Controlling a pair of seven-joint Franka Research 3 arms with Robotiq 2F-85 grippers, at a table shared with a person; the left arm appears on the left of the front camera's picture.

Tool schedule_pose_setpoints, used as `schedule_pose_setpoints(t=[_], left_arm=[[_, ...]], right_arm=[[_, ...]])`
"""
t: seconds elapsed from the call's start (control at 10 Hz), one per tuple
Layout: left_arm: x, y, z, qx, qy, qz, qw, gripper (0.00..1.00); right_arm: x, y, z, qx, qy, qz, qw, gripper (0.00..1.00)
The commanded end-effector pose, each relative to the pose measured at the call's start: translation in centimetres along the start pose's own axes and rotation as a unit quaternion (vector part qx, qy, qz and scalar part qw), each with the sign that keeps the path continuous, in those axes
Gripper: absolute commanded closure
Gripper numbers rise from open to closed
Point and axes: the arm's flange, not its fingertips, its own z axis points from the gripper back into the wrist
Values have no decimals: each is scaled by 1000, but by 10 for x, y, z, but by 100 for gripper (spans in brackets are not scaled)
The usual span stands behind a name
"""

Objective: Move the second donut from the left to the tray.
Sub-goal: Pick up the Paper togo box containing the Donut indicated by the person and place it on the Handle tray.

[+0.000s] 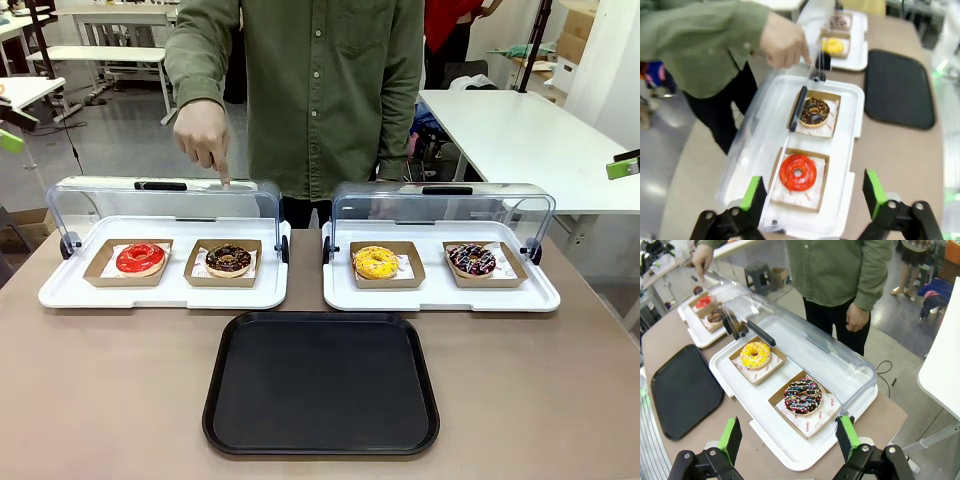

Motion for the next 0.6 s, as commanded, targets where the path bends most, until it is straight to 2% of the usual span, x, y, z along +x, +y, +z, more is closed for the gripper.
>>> schedule_pose_setpoints(t=[0.0, 0.2, 0.3, 0.5], left_arm=[[31, -29, -48, 26, 82, -33, 996, 0], [65, -60, -101, 25, 157, -83, 984, 0], [71, -73, -125, 11, 177, -102, 979, 0], [70, -85, -171, 31, 223, -121, 967, 0]], right_arm=[[1, 4, -1, -1, -5, -4, 1000, 0], [1, 4, -1, -1, -5, -4, 1000, 0], [1, 4, -1, -1, -5, -4, 1000, 0], [1, 4, -1, -1, -5, -4, 1000, 0]])
